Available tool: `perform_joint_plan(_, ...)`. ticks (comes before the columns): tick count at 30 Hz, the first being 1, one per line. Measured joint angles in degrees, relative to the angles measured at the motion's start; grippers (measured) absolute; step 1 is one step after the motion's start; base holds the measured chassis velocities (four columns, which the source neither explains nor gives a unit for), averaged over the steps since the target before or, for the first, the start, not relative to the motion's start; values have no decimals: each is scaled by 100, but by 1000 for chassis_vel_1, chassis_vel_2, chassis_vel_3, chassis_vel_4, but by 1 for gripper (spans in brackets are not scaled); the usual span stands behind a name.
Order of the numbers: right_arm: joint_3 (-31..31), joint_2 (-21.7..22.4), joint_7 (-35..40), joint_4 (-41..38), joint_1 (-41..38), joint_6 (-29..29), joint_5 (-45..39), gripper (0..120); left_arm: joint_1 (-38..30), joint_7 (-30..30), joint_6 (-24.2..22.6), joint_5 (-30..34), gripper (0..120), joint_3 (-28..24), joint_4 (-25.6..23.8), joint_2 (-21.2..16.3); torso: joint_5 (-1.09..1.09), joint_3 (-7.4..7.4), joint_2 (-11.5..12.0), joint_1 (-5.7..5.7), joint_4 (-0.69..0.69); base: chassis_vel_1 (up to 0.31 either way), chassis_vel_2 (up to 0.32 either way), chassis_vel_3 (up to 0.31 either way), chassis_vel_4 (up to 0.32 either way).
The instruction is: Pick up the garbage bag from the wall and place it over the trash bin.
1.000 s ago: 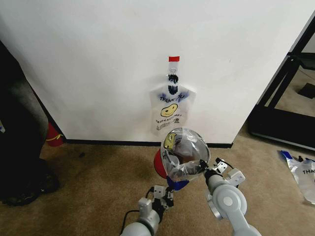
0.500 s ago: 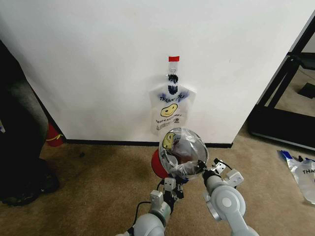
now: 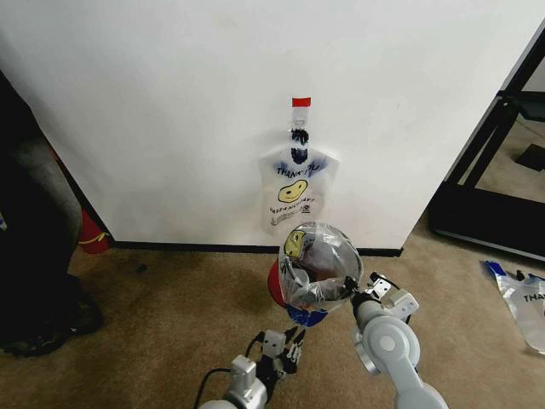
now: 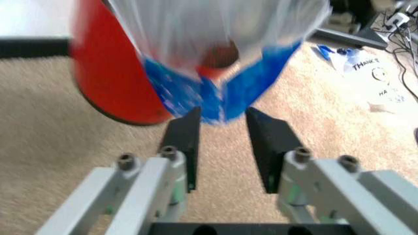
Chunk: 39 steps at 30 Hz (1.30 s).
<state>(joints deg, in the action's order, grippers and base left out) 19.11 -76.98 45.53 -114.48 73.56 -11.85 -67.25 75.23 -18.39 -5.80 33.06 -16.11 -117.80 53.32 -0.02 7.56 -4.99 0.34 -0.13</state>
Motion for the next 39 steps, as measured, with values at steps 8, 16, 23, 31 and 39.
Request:
perform_joint_plan(8, -162, 237, -145, 67, 92, -4, 426, 0, 215, -223, -219, 438, 66, 968, -1191, -572, 2, 0, 0, 0, 1, 0, 0, 0, 0)
perform_joint_plan(16, -346, 247, -311, 124, 134, 18, 900, 0, -1377, -834, -1419, 2347, 57, 832, -1870, -1113, 0, 0, 0, 0, -3, 0, 0, 0, 0)
perform_joint_plan(23, -448, 194, -374, 165, 142, 32, 1197, 0, -3519, -1333, -2219, 3589, 30, -772, -1325, -1053, 2, 1, 0, 0, 0, 0, 0, 0, 0)
perform_joint_plan(31, -432, 114, -474, 152, 297, 94, 1552, 0, -5352, -1888, -2581, 4117, 3, -2434, -76, -138, 3, 1, 1, 1, -2, 0, 0, 0, 0)
perform_joint_plan(39, -466, 148, -566, 162, 334, 139, 1857, 0, -6060, -2419, -2993, 4341, 0, -3082, 889, 650, 4, 0, 1, 1, 1, 0, 0, 0, 0)
